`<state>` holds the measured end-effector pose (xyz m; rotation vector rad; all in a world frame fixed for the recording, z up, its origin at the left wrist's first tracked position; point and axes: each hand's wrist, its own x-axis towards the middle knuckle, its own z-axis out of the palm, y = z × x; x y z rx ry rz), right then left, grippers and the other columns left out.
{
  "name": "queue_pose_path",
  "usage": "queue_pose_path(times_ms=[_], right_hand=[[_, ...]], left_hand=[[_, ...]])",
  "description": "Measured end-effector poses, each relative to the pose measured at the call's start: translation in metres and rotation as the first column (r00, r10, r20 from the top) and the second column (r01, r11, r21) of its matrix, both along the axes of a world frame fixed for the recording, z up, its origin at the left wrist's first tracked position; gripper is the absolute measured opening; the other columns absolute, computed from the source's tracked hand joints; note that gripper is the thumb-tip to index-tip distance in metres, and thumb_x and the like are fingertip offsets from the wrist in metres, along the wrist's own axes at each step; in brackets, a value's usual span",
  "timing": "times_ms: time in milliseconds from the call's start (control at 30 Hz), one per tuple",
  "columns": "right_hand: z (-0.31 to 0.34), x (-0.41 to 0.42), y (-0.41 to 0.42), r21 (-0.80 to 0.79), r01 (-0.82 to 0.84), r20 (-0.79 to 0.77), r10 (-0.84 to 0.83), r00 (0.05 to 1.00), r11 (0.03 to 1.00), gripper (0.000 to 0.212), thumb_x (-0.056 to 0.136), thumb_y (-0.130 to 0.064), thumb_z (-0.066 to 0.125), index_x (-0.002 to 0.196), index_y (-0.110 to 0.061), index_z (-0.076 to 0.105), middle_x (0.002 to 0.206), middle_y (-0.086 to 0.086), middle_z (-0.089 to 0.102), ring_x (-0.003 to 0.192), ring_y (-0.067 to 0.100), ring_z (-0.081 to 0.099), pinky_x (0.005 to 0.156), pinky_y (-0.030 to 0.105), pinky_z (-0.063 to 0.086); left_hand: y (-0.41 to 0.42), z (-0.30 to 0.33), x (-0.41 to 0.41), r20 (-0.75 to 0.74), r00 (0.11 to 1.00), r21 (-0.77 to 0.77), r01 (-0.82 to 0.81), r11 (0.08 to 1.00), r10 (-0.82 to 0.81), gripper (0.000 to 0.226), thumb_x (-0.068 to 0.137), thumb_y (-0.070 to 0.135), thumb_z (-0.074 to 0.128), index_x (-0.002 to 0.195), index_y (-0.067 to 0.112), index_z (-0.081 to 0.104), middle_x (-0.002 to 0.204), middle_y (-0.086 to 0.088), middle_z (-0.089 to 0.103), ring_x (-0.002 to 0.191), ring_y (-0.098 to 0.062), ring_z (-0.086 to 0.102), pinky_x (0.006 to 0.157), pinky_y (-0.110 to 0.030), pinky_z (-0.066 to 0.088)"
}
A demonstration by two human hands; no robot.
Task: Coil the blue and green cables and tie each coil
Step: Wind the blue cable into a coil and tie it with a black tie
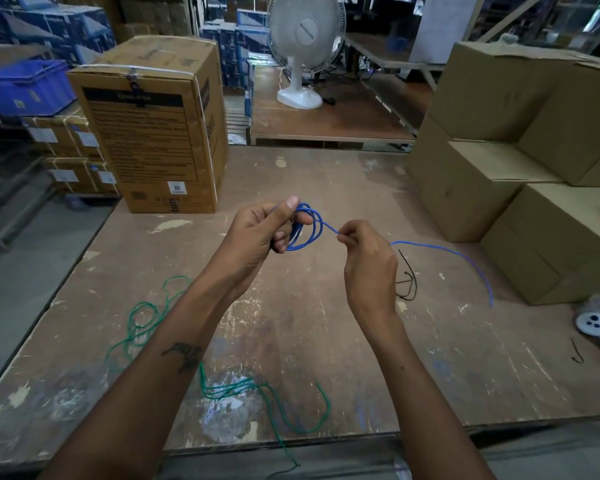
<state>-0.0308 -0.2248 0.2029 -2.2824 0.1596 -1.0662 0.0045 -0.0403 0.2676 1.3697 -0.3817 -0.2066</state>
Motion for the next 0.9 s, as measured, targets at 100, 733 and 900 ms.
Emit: queue_pose_path(times_ms=[100, 733, 900], right_hand=[[0.002, -0.006, -0.01, 0.119, -0.163, -0.017, 0.166, 0.986, 0.979, 0.013, 0.1, -0.003, 0.065, 0.101, -0.015, 0.071, 0.087, -0.006, 0.076, 0.086, 0.014, 0.071, 0.079, 0.031, 0.052], [-0.015, -0.028, 0.019, 0.345, -0.385, -0.215, 0.471, 0.855, 0.856, 0.026, 0.113, -0.025, 0.047, 0.13, -0.034, 0.066, 0.07, -0.004, 0.061, 0.06, 0.004, 0.051, 0.064, 0.026, 0.043], [-0.013, -0.054, 0.041, 0.147, -0.349, -0.459, 0.376, 0.805, 0.926, 0.033, 0.112, -0.026, 0.045, 0.141, -0.031, 0.03, 0.089, -0.013, 0.07, 0.078, 0.012, 0.066, 0.074, 0.038, 0.052]], left_hand=[[0.006, 0.004, 0.005, -0.026, 1.0, -0.054, -0.016, 0.998, 0.014, 0.039, 0.108, 0.032, 0.055, 0.088, 0.009, 0.079, 0.058, 0.004, 0.035, 0.056, -0.012, 0.034, 0.059, -0.025, 0.033], [-0.011, 0.018, 0.019, -0.1, 0.987, -0.564, -0.158, 0.811, 0.123, 0.044, 0.113, 0.027, 0.044, 0.134, -0.008, 0.061, 0.076, 0.004, 0.054, 0.069, -0.008, 0.05, 0.072, -0.022, 0.047], [-0.019, -0.001, 0.029, -0.023, 0.919, -0.385, -0.372, 0.845, 0.394, 0.04, 0.112, 0.019, 0.047, 0.139, -0.009, 0.057, 0.086, 0.005, 0.064, 0.075, -0.007, 0.055, 0.082, -0.027, 0.049]])
